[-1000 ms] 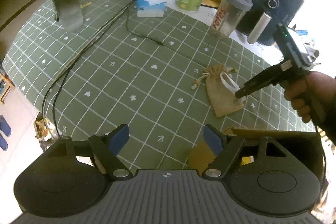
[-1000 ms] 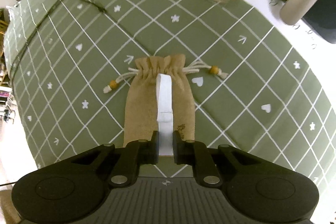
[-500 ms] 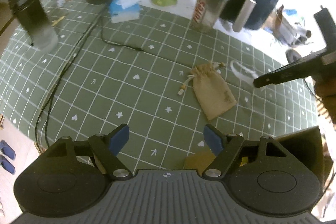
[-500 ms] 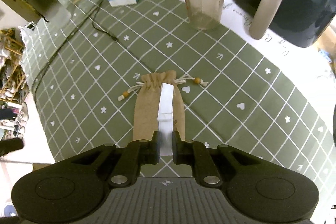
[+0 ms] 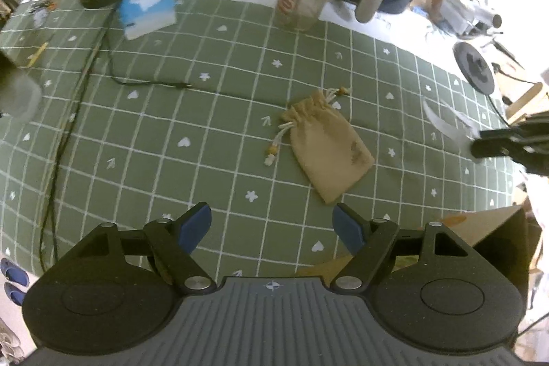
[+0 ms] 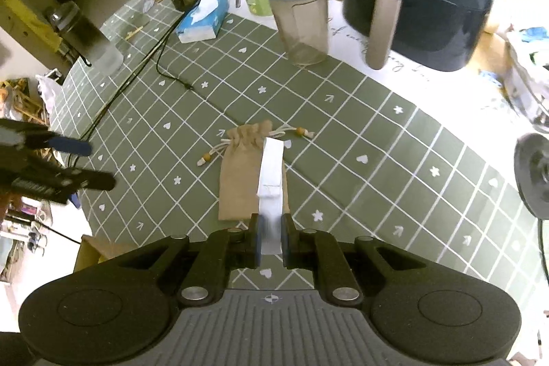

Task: Organize soft objects
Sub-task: 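Grasp the tan drawstring pouch with the left gripper while the right gripper holds the white strap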

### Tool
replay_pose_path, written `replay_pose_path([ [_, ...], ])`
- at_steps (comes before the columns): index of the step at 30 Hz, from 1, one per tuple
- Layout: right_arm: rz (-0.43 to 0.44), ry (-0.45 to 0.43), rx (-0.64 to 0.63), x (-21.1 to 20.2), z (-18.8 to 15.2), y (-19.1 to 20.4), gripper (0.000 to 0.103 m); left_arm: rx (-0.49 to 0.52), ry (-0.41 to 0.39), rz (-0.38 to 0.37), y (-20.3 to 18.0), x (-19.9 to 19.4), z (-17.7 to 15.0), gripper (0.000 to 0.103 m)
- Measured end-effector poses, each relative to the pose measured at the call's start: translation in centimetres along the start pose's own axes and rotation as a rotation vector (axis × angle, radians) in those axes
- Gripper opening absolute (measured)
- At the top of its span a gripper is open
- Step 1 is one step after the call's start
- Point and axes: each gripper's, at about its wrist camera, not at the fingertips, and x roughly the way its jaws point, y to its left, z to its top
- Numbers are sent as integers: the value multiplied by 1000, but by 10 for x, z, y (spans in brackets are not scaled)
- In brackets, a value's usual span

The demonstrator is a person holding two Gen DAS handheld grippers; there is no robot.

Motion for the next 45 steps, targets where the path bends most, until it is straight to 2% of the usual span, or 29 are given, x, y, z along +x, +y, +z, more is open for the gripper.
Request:
replay_pose_path([
  [8,-4,-39,61,-24,-27,-10,13,47,99,-18,-15,40,26,78],
  [13,-12,-69,102,-39,-40,-16,13,41,153,-23,-25,64,42,78],
  [16,-15,-85,125,-45,-47,-18,13,15,193,-25,-31,82,53,78],
  [19,-19,-100,145,-51,-53,-21,13,-1,229,10,-35,102,63,78],
  [23,-25,-112,172,-56,-61,-24,13,-84,267,16,-33,127,76,78],
  [26,-30,-117,187,-59,-67,-25,13,-132,278,11,-35,141,85,78],
  [29,-31,-121,202,-61,-72,-26,13,-138,268,15,-45,152,91,77],
  [38,-43,-136,239,-69,-82,-33,13,-96,252,170,-75,193,93,76],
  [39,-44,-138,242,-70,-83,-33,13,-96,238,177,-79,192,92,73],
  [42,-46,-143,249,-72,-86,-35,13,-64,215,174,-89,189,90,42],
  [43,-45,-144,250,-72,-87,-35,13,-55,207,174,-92,187,90,19],
  [44,-45,-145,252,-73,-88,-35,13,-51,203,168,-94,186,90,11],
  [45,-44,-146,253,-73,-88,-35,13,-49,210,174,-94,185,90,10],
])
